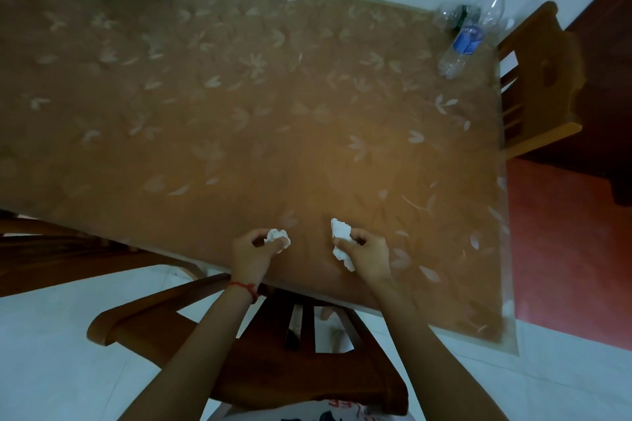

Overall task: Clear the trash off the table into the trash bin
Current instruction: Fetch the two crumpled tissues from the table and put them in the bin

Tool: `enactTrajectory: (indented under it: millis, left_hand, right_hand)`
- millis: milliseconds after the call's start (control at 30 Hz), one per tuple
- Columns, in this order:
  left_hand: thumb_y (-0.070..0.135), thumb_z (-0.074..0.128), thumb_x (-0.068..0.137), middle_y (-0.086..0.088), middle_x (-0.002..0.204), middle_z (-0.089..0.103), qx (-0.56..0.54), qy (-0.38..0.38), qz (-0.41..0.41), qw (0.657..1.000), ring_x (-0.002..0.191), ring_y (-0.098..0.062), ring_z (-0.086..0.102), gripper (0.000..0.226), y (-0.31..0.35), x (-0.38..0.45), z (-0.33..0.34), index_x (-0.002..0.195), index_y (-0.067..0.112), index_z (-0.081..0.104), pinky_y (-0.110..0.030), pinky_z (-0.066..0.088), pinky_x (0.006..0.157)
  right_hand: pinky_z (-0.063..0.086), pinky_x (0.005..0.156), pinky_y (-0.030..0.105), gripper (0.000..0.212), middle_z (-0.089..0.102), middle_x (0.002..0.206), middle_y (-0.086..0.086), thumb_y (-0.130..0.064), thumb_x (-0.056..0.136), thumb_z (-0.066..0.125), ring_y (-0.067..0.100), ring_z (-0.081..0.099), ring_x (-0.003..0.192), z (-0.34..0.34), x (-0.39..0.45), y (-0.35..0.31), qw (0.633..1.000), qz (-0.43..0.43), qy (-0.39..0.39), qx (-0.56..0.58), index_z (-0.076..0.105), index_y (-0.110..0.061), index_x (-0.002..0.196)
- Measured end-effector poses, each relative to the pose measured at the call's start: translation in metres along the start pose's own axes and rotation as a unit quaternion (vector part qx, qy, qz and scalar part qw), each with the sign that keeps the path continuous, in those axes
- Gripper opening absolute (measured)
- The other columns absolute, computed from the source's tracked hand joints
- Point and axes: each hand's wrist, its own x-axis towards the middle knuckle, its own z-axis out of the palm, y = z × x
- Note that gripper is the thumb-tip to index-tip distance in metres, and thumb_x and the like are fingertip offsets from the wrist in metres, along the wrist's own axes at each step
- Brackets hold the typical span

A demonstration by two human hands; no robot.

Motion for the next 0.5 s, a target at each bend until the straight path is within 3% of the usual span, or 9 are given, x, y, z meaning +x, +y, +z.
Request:
enactTrajectory:
  millis: [167, 267, 400, 500]
  left_hand:
    - [0.002, 0.073, 0.07, 0.003, 0.074, 0.065, -0.041, 0.051, 0.024, 0.998, 0.061, -0.001, 0.061, 0.014, 0.003, -0.02, -0.005, 0.083, 0.005, 0.069, -0.004, 0.045, 0.056]
    - [0.005, 0.073, 0.071, 0.002, 0.076, 0.065, -0.059, 0.095, 0.027, 0.993, 0.069, -0.008, 0.06, 0.013, 0.005, -0.037, -0.008, 0.083, 0.005, 0.07, -0.012, 0.047, 0.061]
    - [0.013, 0.076, 0.071, -0.004, 0.084, 0.067, -0.089, 0.181, 0.015, 0.979, 0.079, -0.017, 0.061, 0.021, 0.007, -0.064, -0.016, 0.09, 0.006, 0.071, -0.03, 0.049, 0.076]
    - [0.014, 0.076, 0.07, -0.004, 0.079, 0.067, -0.108, 0.24, 0.03, 0.964, 0.077, -0.017, 0.063, 0.022, 0.008, -0.088, -0.026, 0.09, 0.005, 0.071, -0.03, 0.053, 0.073]
  right_hand:
    - [0.039, 0.044, 0.022, 0.028, 0.051, 0.057, 0.011, -0.013, 0.076, 0.07, 0.01, 0.047, 0.046, -0.007, -0.004, -0.012, 0.999, -0.031, -0.023, 0.018, 0.05, -0.006, 0.058]
    - [0.043, 0.051, 0.028, 0.025, 0.054, 0.064, 0.02, -0.014, 0.077, 0.07, 0.018, 0.052, 0.057, -0.012, -0.007, -0.018, 0.998, -0.048, -0.05, 0.008, 0.058, 0.007, 0.068]
    - [0.046, 0.054, 0.028, 0.014, 0.063, 0.071, 0.011, -0.013, 0.078, 0.069, 0.017, 0.057, 0.06, -0.021, -0.017, -0.033, 0.991, -0.084, -0.108, -0.003, 0.066, 0.0, 0.078]
    - [0.047, 0.05, 0.022, 0.004, 0.064, 0.067, 0.002, -0.012, 0.08, 0.069, 0.009, 0.059, 0.054, -0.026, -0.027, -0.045, 0.982, -0.111, -0.15, -0.006, 0.068, -0.007, 0.079]
